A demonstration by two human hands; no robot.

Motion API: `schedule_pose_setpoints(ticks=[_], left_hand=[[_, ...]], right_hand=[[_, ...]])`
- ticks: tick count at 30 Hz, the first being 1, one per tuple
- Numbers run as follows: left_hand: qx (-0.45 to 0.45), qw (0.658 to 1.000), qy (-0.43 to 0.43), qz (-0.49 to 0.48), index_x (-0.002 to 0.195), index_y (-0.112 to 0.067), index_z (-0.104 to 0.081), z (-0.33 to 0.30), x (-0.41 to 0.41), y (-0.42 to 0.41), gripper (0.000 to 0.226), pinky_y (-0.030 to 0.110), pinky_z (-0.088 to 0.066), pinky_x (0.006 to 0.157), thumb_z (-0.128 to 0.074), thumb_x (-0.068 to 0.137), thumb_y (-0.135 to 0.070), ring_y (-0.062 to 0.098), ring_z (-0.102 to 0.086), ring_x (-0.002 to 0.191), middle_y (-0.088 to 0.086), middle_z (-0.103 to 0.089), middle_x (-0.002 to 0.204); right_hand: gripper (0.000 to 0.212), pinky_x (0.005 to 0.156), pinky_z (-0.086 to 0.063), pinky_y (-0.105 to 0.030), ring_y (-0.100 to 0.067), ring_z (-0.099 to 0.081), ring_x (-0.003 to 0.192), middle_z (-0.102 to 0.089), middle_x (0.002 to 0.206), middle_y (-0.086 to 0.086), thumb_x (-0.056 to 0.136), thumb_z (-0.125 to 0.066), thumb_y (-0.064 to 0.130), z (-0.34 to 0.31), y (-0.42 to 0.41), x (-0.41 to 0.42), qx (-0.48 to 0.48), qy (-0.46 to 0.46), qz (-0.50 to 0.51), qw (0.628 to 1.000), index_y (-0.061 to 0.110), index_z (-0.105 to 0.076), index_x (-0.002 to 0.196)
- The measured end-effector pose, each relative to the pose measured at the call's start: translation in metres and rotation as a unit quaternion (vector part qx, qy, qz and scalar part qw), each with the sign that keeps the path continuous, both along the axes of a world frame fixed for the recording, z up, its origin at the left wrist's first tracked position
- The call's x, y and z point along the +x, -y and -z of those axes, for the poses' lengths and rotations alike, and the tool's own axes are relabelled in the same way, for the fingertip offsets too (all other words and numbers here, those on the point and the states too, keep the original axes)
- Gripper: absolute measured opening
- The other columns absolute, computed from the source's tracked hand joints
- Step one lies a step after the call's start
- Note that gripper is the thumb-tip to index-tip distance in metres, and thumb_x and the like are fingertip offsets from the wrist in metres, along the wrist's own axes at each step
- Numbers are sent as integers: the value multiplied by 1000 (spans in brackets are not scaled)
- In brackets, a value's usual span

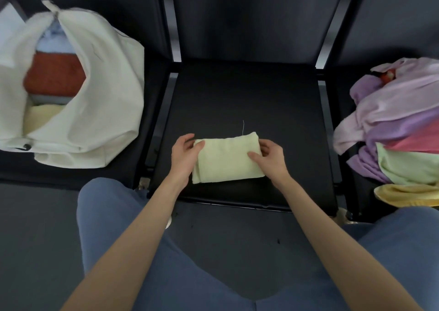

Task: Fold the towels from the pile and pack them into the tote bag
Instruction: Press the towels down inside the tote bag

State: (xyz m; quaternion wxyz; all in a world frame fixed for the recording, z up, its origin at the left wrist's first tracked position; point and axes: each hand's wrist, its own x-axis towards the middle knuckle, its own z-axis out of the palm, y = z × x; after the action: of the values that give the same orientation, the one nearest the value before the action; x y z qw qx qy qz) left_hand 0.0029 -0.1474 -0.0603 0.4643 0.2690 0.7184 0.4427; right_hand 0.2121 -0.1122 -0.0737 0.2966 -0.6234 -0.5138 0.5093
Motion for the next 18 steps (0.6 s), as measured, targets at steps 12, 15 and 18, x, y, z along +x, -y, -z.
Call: schedule_pose_setpoints(ticks=[12,15,18], left_hand=[[-217,930,-281,90,104,-8,-61,16,14,15,56,36,-39,92,-66,78,-58,32,-34,121,12,-39,123],[-156,969,-178,63,87,-10,-62,17,19,12,38,36,-51,81,-71,74,-44,25,-53,106,4,-56,104],[-81,996,-42,17,89,-11,-60,5,19,17,19,28,-50,65,-68,81,-25,20,-63,90,3,-65,91]], right_hand=[[28,78,-47,-30,-19,-53,98,-54,104,-6,79,-71,30,19,-2,-9,-14,179,11,984,9,-58,94],[25,59,-43,-23,-13,-54,78,-55,89,1,81,-67,21,3,6,-13,-17,115,28,993,8,-53,97],[21,60,-43,-22,-11,-54,77,-55,87,3,84,-63,19,-20,15,-20,-9,47,54,997,9,-53,99]])
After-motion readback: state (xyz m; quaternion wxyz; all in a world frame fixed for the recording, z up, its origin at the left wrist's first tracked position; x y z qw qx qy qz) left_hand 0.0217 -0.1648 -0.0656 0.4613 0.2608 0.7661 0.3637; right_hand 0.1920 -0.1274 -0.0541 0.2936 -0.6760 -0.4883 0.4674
